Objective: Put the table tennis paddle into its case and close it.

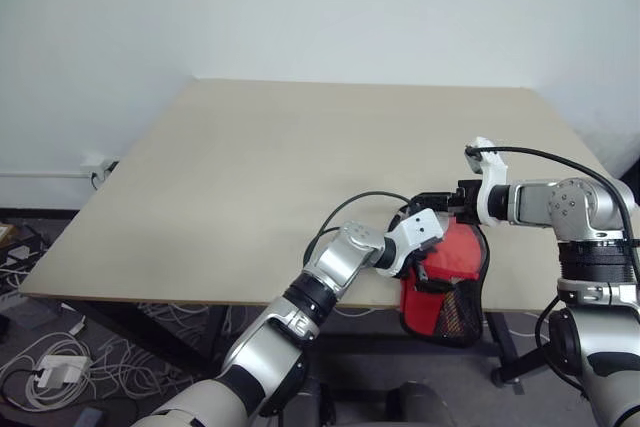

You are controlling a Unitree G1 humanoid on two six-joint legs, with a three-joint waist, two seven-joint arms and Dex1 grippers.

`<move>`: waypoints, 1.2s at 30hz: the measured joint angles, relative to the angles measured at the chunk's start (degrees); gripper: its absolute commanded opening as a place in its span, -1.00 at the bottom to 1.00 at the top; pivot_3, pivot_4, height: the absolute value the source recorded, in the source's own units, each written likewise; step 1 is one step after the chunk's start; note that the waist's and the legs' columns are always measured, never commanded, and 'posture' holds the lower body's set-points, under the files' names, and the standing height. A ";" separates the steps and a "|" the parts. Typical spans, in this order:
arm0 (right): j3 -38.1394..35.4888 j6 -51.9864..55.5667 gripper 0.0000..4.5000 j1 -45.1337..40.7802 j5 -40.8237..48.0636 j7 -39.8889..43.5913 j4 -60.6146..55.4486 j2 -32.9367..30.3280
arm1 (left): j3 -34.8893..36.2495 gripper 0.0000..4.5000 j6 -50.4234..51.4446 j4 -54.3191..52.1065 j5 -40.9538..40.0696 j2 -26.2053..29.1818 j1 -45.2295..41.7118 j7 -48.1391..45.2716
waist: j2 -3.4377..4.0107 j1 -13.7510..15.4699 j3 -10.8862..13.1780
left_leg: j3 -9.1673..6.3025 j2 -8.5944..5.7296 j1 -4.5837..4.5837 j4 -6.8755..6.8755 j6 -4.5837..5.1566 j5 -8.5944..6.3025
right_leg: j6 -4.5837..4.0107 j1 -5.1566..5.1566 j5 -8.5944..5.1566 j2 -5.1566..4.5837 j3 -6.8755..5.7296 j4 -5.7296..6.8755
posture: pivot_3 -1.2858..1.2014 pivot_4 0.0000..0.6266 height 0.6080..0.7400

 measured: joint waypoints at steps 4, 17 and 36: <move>2.51 -0.88 0.97 0.00 -1.37 0.60 1.52 -0.78 | 0.03 1.00 -0.30 0.71 -0.02 -0.10 -0.36 0.04 | 0.00 -0.01 0.00 | 0.00 0.00 0.00 0.00 0.00 0.00 | 0.00 0.00 0.00 0.00 0.00 0.00 | 0.03 -1.00 0.75; 6.35 -2.47 -0.16 -0.78 -2.88 3.16 4.12 -1.05 | 0.42 1.00 -0.81 2.53 -0.42 -0.35 -1.65 0.35 | 0.00 -0.02 0.00 | -0.02 0.00 0.01 0.01 0.00 0.00 | 0.00 0.00 0.00 0.00 0.00 0.00 | 0.03 -1.00 0.75; 1.19 -20.28 -0.82 -0.21 -7.87 -6.57 4.78 8.19 | 3.76 1.00 0.55 7.62 -1.99 -1.64 -4.70 5.06 | 0.01 -0.23 0.00 | 0.04 0.04 0.00 -0.01 -0.05 0.00 | 0.01 -0.04 0.00 0.03 0.01 0.04 | 0.03 -1.00 0.75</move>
